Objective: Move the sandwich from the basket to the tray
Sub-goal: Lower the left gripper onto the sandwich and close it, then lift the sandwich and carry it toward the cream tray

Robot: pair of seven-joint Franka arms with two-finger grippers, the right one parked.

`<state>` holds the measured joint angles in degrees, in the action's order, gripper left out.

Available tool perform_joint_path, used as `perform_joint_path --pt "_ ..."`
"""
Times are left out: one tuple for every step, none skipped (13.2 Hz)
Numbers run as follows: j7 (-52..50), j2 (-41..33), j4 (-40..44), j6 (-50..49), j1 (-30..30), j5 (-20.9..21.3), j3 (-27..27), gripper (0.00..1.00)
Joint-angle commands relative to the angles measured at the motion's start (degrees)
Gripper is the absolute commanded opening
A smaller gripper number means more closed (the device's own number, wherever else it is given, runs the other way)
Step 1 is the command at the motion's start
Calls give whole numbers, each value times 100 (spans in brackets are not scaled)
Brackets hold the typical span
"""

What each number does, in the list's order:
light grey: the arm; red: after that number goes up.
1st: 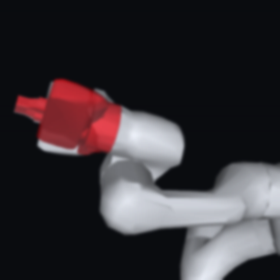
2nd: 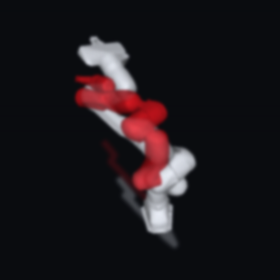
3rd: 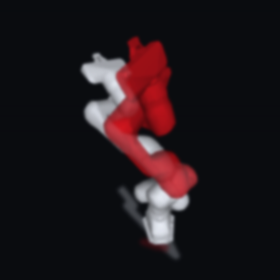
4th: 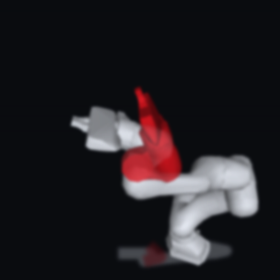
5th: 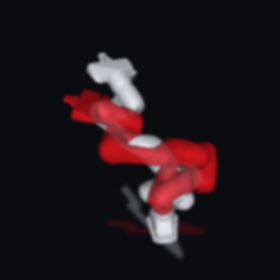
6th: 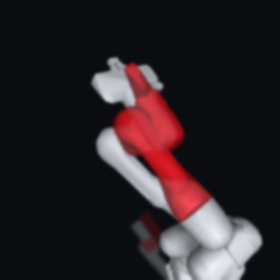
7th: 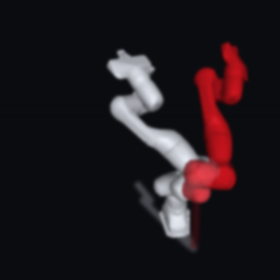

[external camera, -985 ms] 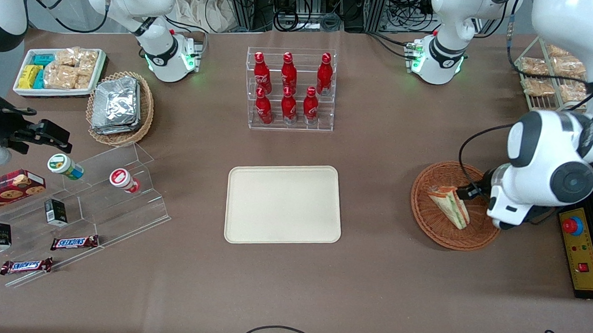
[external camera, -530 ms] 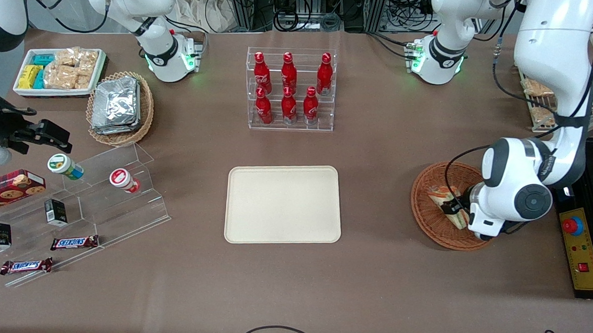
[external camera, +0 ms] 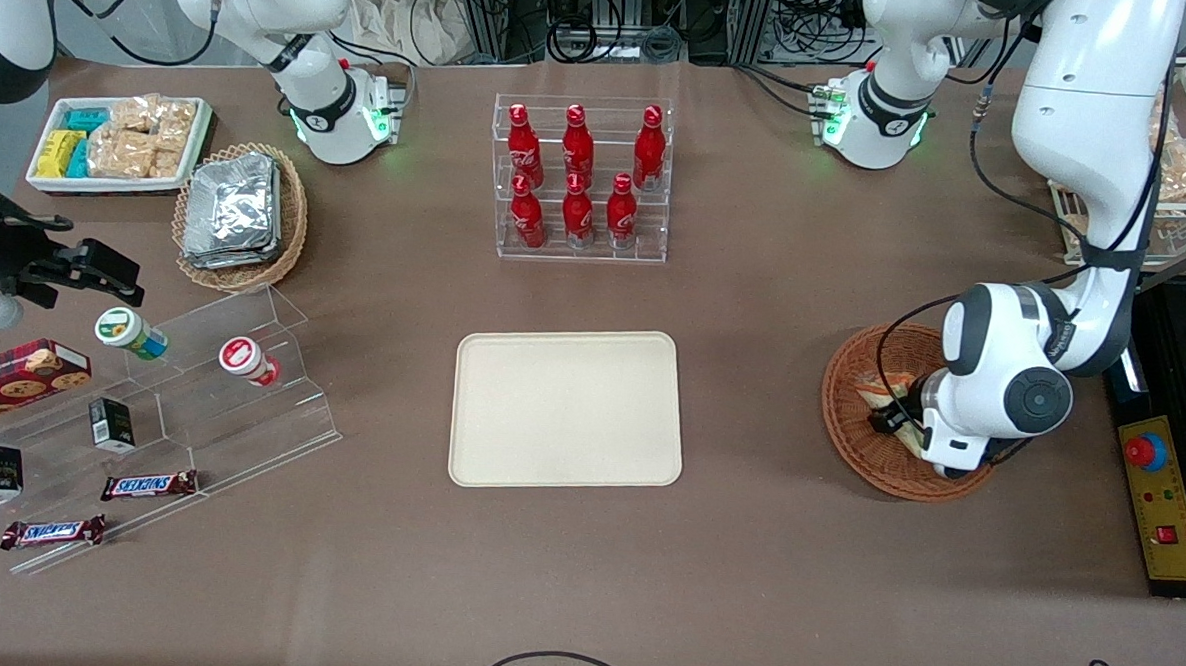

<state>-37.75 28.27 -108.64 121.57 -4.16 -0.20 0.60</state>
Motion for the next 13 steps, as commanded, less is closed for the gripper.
perform_joint_path --pt "-40 -190 -61 -27 3 -50 27 14" --pt "39 -303 -26 -185 -6 -42 27 7" --pt "74 -435 79 -421 -6 -24 45 5" --pt "257 -567 245 -711 -32 -15 54 4" --pt "598 -716 456 -1070 -58 -41 71 4" --pt "924 -839 693 -1439 -59 -50 176 4" --pt "1179 -928 991 -1739 -59 -50 290 4" --pt "1513 -937 1342 -2107 -59 -33 439 4" --pt "1907 -894 1720 -2433 -59 -33 615 4" --pt "2216 -859 2002 -2610 -67 -41 799 4" --pt "2367 -806 2187 -2621 -67 -42 1018 2" --pt "2360 -727 2329 -2621 -76 -42 1264 0" --pt "2299 -587 2452 -2621 -102 -42 1545 0"
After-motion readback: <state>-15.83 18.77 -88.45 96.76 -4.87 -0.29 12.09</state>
